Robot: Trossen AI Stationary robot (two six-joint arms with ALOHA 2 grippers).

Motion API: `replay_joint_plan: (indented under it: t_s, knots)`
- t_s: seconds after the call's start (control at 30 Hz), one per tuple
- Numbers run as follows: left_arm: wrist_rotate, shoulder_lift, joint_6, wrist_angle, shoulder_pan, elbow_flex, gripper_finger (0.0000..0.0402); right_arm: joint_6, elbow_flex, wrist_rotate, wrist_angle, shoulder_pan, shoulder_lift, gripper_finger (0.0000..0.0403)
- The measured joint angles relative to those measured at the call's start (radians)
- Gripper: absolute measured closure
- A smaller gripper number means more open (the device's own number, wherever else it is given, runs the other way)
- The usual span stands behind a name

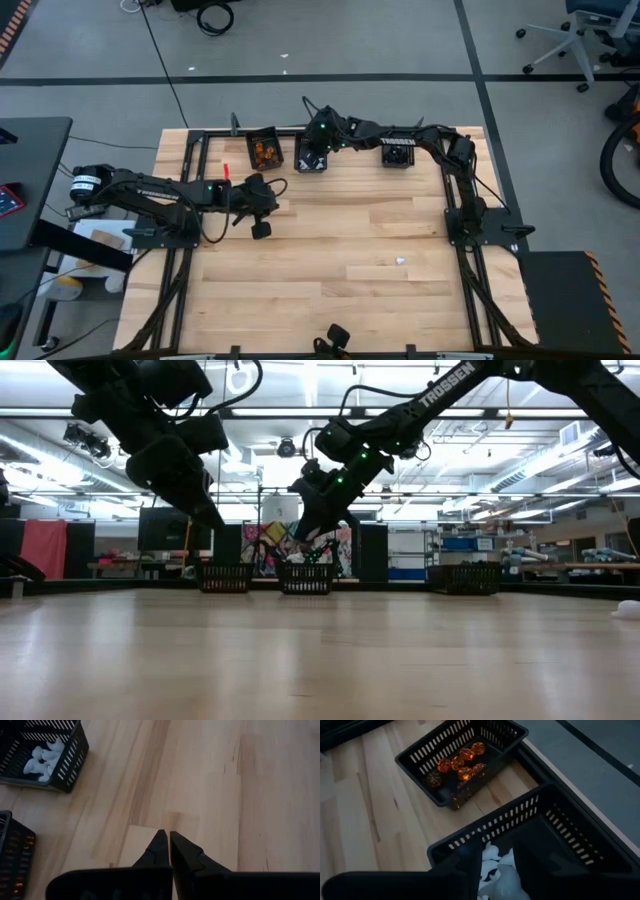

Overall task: Sort Halloween decoration
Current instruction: Put the white ghost toy into the middle black bin

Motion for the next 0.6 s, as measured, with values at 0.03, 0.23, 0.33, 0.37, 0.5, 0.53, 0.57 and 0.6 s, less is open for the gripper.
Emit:
replay_joint_plan:
  t_s: [0.03,0.23,0.33,0.37,0.5,0.53,0.57,0.6]
  knots:
    - [0.000,0.000,0.000,0.000,0.000,0.000,0.0402,0.000,0.000,0.000,0.002,0.000,0.000,0.0287]
    - [0.000,0.000,0.001,0.000,0.000,0.000,0.0402,0.000,0.000,-0.009,0.002,0.000,0.000,0.0279]
    - [0.000,0.000,0.001,0.000,0.000,0.000,0.0402,-0.014,0.000,-0.032,-0.004,0.000,0.000,0.0274]
    - [0.000,0.000,0.001,0.000,0.000,0.000,0.0402,-0.025,0.000,-0.043,-0.020,0.000,-0.004,0.0273]
    - [0.000,0.000,-0.001,-0.004,0.000,0.000,0.0402,-0.087,-0.002,-0.035,-0.114,0.025,-0.054,0.0270]
    - [0.000,0.000,-0.002,-0.004,0.000,0.000,0.0402,-0.102,-0.002,-0.019,-0.137,0.039,-0.073,0.0270]
    - [0.000,0.000,-0.001,-0.004,0.000,0.000,0.0402,-0.116,-0.003,-0.002,-0.163,0.055,-0.093,0.0270]
    - [0.000,0.000,-0.001,-0.002,0.000,0.000,0.0402,-0.128,-0.015,0.019,-0.176,0.072,-0.114,0.0270]
